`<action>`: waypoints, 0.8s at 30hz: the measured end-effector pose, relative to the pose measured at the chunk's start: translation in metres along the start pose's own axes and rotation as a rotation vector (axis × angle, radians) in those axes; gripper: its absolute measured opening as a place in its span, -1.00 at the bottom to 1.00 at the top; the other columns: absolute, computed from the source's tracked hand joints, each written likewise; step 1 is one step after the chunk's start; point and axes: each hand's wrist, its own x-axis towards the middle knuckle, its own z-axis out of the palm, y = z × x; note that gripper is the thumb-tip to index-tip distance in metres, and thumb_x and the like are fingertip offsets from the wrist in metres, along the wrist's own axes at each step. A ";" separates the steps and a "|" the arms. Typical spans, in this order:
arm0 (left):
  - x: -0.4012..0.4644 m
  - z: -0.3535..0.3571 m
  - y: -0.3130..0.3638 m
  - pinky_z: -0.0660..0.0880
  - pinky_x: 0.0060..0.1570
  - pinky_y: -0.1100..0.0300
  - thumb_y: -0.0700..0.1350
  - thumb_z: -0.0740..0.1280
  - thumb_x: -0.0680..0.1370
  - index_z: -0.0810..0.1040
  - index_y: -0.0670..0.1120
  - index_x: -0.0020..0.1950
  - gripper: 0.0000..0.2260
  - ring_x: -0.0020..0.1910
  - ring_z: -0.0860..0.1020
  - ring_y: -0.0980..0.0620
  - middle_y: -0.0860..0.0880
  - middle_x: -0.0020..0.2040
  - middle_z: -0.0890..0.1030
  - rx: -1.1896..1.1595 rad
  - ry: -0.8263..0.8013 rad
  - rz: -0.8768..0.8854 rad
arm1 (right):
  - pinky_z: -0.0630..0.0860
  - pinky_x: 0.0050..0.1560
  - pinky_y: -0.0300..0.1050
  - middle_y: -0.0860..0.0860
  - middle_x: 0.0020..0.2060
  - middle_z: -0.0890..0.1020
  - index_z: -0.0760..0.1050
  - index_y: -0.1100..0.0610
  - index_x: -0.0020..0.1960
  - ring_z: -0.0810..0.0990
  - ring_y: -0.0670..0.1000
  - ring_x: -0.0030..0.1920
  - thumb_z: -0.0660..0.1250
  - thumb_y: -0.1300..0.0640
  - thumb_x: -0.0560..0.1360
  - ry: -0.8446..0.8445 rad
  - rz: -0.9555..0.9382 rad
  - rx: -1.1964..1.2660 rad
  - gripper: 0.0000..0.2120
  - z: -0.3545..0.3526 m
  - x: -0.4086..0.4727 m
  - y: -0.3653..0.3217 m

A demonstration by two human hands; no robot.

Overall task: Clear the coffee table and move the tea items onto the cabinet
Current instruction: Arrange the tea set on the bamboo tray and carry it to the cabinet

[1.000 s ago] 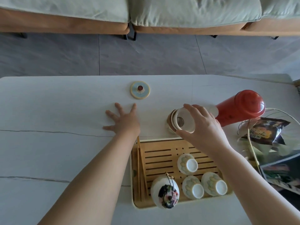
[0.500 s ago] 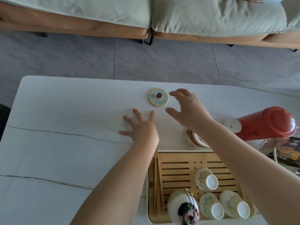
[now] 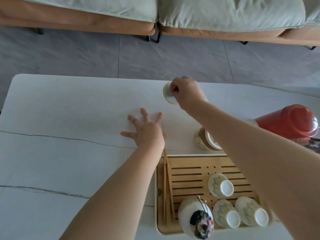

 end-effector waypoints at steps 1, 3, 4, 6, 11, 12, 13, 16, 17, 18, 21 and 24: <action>-0.001 -0.001 0.000 -0.02 0.24 -0.57 0.01 0.33 0.52 -0.03 0.32 0.48 -0.31 0.48 -0.21 -0.36 -0.03 0.55 -0.18 0.004 0.000 0.005 | 0.50 -0.04 0.00 0.18 0.05 0.52 0.53 0.23 0.06 0.51 0.20 -0.02 0.22 0.30 0.48 0.067 -0.028 0.051 -0.81 -0.013 -0.008 0.004; -0.005 -0.006 0.001 0.00 0.26 -0.53 0.09 0.31 0.52 -0.04 0.31 0.48 -0.33 0.49 -0.19 -0.36 -0.03 0.56 -0.18 0.037 -0.014 0.016 | 0.44 -0.12 -0.12 0.14 -0.03 0.53 0.58 0.24 -0.02 0.51 0.14 -0.11 0.27 0.31 0.46 0.196 -0.074 0.153 -0.85 -0.044 -0.032 0.014; -0.007 -0.010 0.000 0.02 0.28 -0.51 0.12 0.29 0.52 -0.04 0.31 0.49 -0.34 0.49 -0.17 -0.35 -0.03 0.56 -0.17 0.057 -0.032 0.023 | 0.41 -0.16 -0.21 0.09 -0.06 0.52 0.59 0.23 -0.04 0.51 0.09 -0.15 0.30 0.31 0.45 0.231 -0.081 0.191 -0.87 -0.059 -0.048 0.020; -0.013 -0.022 -0.006 0.10 0.33 -0.42 0.16 0.26 0.53 0.01 0.25 0.50 -0.38 0.49 -0.07 -0.33 -0.05 0.57 -0.10 0.076 -0.070 0.037 | 0.41 -0.13 -0.27 0.00 -0.09 0.49 0.59 0.20 -0.03 0.50 0.01 -0.17 0.34 0.28 0.44 0.240 -0.068 0.203 -0.88 -0.086 -0.082 0.036; -0.035 -0.060 -0.019 0.37 0.32 -0.13 0.05 0.28 0.55 0.29 -0.05 0.46 -0.50 0.36 0.37 -0.18 -0.12 0.39 0.42 -0.035 0.207 0.162 | 0.45 -0.06 -0.16 -0.01 -0.12 0.59 0.56 0.13 0.03 0.51 -0.02 -0.13 0.35 0.24 0.44 0.145 0.020 0.143 -0.83 -0.104 -0.146 0.066; -0.044 -0.064 -0.012 0.35 0.34 -0.06 0.01 0.27 0.56 0.31 -0.07 0.45 -0.53 0.38 0.36 -0.14 -0.09 0.40 0.42 -0.159 0.220 0.223 | 0.48 -0.04 -0.10 0.02 -0.09 0.61 0.56 0.14 0.05 0.53 0.02 -0.10 0.34 0.23 0.45 0.112 0.022 0.140 -0.82 -0.101 -0.153 0.068; -0.054 -0.067 -0.002 0.31 0.35 0.01 -0.02 0.25 0.58 0.32 -0.06 0.45 -0.56 0.41 0.34 -0.09 -0.06 0.42 0.41 -0.284 0.193 0.276 | 0.50 -0.01 -0.03 0.05 -0.06 0.61 0.55 0.15 0.06 0.54 0.05 -0.06 0.34 0.23 0.46 0.086 0.024 0.144 -0.82 -0.096 -0.159 0.070; -0.082 -0.063 0.032 0.26 0.33 0.15 -0.05 0.20 0.61 0.34 -0.03 0.44 -0.61 0.41 0.34 0.02 0.00 0.44 0.38 -0.549 0.009 0.339 | 0.48 0.06 0.04 0.08 0.03 0.61 0.54 0.18 0.11 0.53 0.10 0.05 0.30 0.24 0.49 0.073 0.040 0.154 -0.80 -0.079 -0.165 0.071; -0.088 -0.058 0.042 0.26 0.32 0.18 -0.07 0.19 0.61 0.34 -0.03 0.44 -0.62 0.41 0.35 0.02 -0.01 0.44 0.38 -0.631 -0.054 0.334 | 0.47 0.07 0.05 0.09 0.05 0.60 0.54 0.19 0.12 0.52 0.11 0.07 0.28 0.24 0.50 0.079 0.043 0.145 -0.80 -0.075 -0.165 0.071; -0.093 -0.053 0.051 0.26 0.32 0.18 -0.08 0.18 0.62 0.34 -0.04 0.44 -0.62 0.41 0.35 0.02 -0.01 0.44 0.38 -0.702 -0.106 0.320 | 0.46 0.07 0.05 0.09 0.07 0.60 0.54 0.19 0.13 0.51 0.12 0.09 0.27 0.23 0.51 0.082 0.042 0.124 -0.79 -0.070 -0.164 0.071; -0.102 -0.041 0.072 0.26 0.37 0.11 -0.09 0.15 0.63 0.34 -0.02 0.45 -0.64 0.42 0.33 0.01 0.01 0.45 0.36 -0.895 -0.191 0.233 | 0.44 0.08 0.02 0.10 0.09 0.58 0.54 0.19 0.14 0.48 0.13 0.12 0.24 0.21 0.53 0.077 0.018 0.052 -0.78 -0.058 -0.159 0.074; -0.104 -0.034 0.082 0.29 0.41 -0.04 -0.07 0.17 0.63 0.32 0.01 0.46 -0.62 0.44 0.30 -0.02 0.01 0.47 0.33 -1.086 -0.239 0.121 | 0.44 0.06 0.02 0.12 0.08 0.58 0.53 0.20 0.14 0.46 0.13 0.11 0.20 0.21 0.54 0.080 0.002 0.035 -0.78 -0.049 -0.156 0.076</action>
